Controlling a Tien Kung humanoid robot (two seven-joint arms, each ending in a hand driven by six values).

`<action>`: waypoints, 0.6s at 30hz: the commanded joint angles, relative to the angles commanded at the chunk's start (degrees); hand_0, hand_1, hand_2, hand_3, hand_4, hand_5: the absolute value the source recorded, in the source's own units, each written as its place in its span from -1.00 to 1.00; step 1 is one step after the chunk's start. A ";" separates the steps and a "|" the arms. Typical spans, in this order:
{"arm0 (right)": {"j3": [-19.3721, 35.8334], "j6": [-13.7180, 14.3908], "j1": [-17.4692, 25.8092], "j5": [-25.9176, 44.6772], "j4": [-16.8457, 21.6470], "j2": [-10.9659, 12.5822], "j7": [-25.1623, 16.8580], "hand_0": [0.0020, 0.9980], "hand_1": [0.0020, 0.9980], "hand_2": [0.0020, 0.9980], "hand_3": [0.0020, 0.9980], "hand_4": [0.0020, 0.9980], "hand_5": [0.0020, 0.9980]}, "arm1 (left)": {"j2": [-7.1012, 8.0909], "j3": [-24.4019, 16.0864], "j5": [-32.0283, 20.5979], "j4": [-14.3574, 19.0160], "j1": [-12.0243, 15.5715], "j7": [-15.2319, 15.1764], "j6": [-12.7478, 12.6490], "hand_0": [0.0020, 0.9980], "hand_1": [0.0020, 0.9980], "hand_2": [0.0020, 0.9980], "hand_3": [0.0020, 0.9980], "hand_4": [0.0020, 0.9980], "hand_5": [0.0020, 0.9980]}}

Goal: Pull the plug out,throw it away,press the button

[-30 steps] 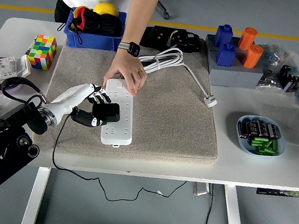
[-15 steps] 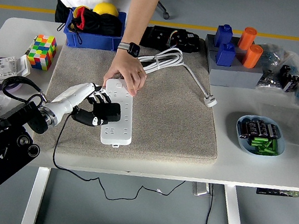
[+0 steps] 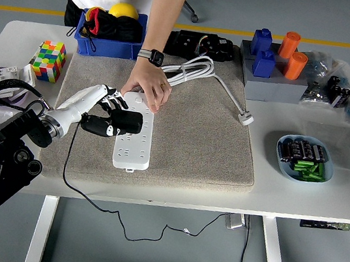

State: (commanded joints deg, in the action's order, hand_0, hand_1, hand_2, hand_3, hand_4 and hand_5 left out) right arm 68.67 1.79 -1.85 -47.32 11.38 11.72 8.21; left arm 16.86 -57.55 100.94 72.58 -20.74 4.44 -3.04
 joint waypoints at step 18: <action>0.11 -0.08 0.24 -0.01 -0.03 -0.18 0.01 0.49 0.35 0.35 0.27 0.32 0.04 | -0.31 -6.31 0.01 -8.99 -0.43 -2.42 -2.39 0.03 -0.33 -0.26 0.09 0.36 -1.00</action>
State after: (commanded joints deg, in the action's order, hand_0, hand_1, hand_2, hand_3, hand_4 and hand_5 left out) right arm 68.78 1.71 -1.62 -47.33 11.35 11.54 8.22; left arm 16.55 -63.87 100.95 63.59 -21.17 2.03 -5.43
